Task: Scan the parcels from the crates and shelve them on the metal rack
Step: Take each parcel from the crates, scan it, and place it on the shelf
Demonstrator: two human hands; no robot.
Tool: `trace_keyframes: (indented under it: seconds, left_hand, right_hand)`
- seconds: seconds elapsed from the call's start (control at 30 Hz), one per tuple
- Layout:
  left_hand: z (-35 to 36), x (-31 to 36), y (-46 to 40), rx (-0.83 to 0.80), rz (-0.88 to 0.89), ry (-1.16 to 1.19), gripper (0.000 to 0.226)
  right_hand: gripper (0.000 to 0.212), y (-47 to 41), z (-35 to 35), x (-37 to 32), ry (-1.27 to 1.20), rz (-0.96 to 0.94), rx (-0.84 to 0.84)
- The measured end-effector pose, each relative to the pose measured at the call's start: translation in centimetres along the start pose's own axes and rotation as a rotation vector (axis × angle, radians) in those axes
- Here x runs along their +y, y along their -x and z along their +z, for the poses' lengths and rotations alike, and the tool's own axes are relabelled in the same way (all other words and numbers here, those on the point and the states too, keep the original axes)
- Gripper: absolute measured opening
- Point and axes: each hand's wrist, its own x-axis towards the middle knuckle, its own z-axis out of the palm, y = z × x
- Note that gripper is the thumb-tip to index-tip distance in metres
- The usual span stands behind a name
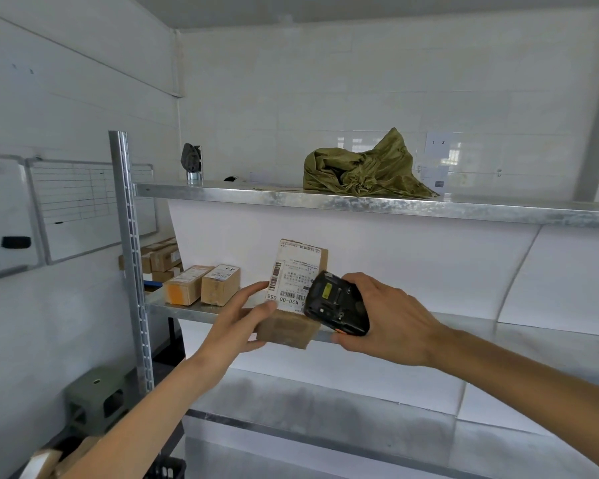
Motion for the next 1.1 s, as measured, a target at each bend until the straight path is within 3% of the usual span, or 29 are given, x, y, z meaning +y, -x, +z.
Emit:
trace_keyframes:
  seconds: [0.2, 0.33, 0.47, 0.63, 0.77, 1.1]
  left_hand:
    - [-2.0, -1.5, -0.4, -0.063, -0.09, 0.034, 0.047]
    - [-3.8, -3.2, -1.0, -0.13, -0.065, -0.008, 0.059]
    - [-5.2, -5.1, -3.2, -0.089, -0.013, -0.101, 0.065]
    - [-7.6, -8.1, -8.8, -0.003, 0.063, -0.25, 0.07]
    - [-9.2, -10.0, -13.9, 0.01, 0.061, -0.334, 0.058]
    - [-12.7, -16.0, -23.6, 0.013, -0.074, -0.37, 0.062]
  right_hand:
    - [0.082, -2.0, 3.3, -2.0, -0.165, 0.007, 0.074]
    - [0.076, -3.7, 5.7, -2.5, -0.265, 0.039, 0.118]
    - [0.068, -7.0, 8.6, -2.1, -0.345, 0.108, 0.152]
    - [0.068, -12.8, 13.3, 0.0, -0.387, 0.127, 0.117]
    - [0.063, -18.1, 17.3, 2.2, -0.397, 0.139, 0.108]
    - [0.06, -28.0, 24.4, 5.2, -0.359, 0.152, -0.013]
